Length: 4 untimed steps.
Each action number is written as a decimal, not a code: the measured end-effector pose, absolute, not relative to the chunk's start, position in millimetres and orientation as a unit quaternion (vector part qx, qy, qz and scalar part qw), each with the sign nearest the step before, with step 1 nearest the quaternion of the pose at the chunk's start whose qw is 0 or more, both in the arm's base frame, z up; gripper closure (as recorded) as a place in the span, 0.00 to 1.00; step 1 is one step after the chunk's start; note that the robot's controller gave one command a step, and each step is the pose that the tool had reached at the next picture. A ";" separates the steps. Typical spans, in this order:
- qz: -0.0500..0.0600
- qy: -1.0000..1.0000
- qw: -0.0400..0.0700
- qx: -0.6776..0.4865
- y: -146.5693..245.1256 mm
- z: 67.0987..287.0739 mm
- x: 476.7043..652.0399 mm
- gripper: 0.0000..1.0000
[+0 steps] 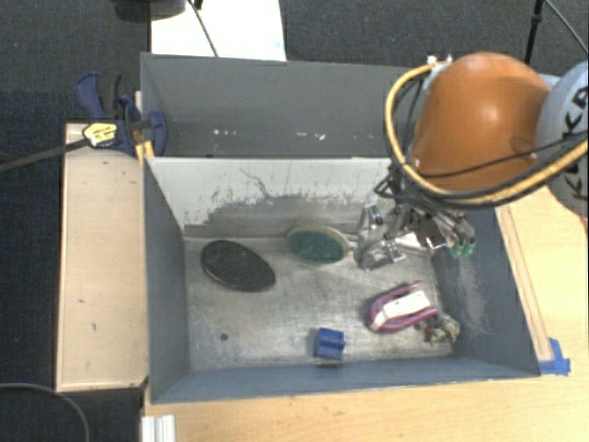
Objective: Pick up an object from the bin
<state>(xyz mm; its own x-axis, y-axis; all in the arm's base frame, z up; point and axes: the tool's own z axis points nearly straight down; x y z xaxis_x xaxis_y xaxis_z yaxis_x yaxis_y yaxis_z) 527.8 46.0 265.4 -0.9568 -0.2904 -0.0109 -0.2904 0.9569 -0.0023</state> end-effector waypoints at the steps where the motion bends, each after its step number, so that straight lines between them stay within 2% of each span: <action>1: 0.001 0.972 -0.002 -0.236 39.2 168.6 514.1 1.00; 2: 0.000 0.993 -0.001 -0.119 -21.3 125.7 501.0 1.00; 3: 0.000 0.993 0.001 -0.120 -19.8 126.7 501.7 0.00; 4: 0.000 0.953 0.003 -0.304 28.3 153.3 515.2 0.00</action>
Offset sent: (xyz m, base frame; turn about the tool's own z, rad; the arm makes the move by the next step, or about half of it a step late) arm -0.0128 -0.0067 -0.0938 -0.1829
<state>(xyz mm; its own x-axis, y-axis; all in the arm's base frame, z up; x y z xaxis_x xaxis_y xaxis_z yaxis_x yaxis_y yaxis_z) 515.2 28.3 153.3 -0.8152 -0.5792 -0.0061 -0.5792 0.8152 -0.0014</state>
